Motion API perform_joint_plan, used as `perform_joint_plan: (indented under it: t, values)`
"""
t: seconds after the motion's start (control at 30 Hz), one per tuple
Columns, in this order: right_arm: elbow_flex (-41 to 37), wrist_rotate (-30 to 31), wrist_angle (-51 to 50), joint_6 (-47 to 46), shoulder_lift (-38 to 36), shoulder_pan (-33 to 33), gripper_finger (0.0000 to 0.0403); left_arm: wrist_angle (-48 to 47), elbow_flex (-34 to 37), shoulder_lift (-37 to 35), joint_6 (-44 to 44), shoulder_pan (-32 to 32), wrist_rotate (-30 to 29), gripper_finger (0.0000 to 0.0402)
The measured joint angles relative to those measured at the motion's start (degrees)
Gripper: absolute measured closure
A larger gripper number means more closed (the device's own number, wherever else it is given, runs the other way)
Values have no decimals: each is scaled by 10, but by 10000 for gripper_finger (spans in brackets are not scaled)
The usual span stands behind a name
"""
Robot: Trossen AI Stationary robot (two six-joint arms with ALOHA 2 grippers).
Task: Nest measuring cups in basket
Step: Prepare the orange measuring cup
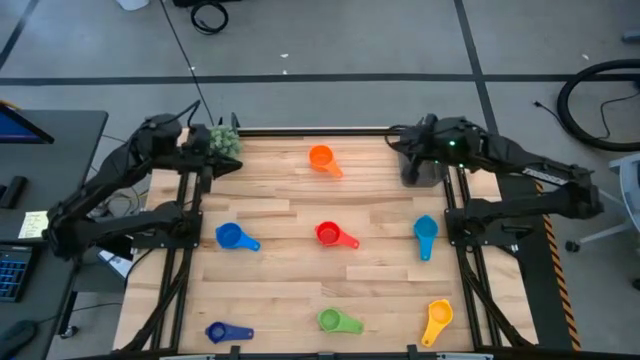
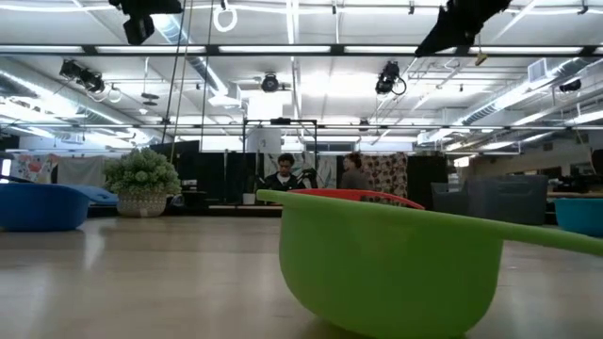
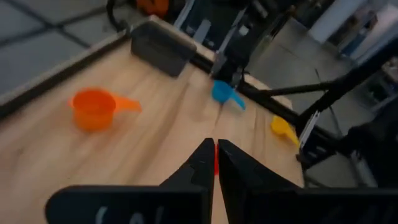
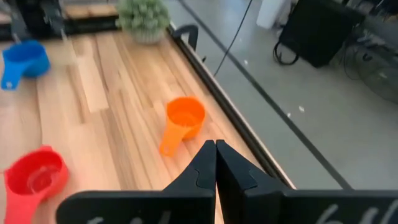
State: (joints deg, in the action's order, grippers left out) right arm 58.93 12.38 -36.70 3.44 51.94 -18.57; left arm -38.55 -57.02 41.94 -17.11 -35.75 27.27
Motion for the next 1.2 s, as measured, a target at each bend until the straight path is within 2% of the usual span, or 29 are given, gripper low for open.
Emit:
perform_joint_plan:
  t: [0.2,0.5,0.67,0.8,0.97,1.2]
  values:
    - [2,0,-3,17,33,-1,397,8,-4,5,-154,0,0,377]
    - [2,0,12,17,44,-19,397,16,-4,4,-156,0,0,377]
    - [2,0,13,17,43,-24,396,16,-4,4,-197,0,0,377]
    - [2,-3,13,17,43,-26,396,15,-4,5,-196,0,0,377]
    - [2,-5,12,28,43,-26,396,14,-4,5,-130,0,15,389]
    - [2,-5,12,28,43,-26,396,-18,-5,4,-105,1,13,397]
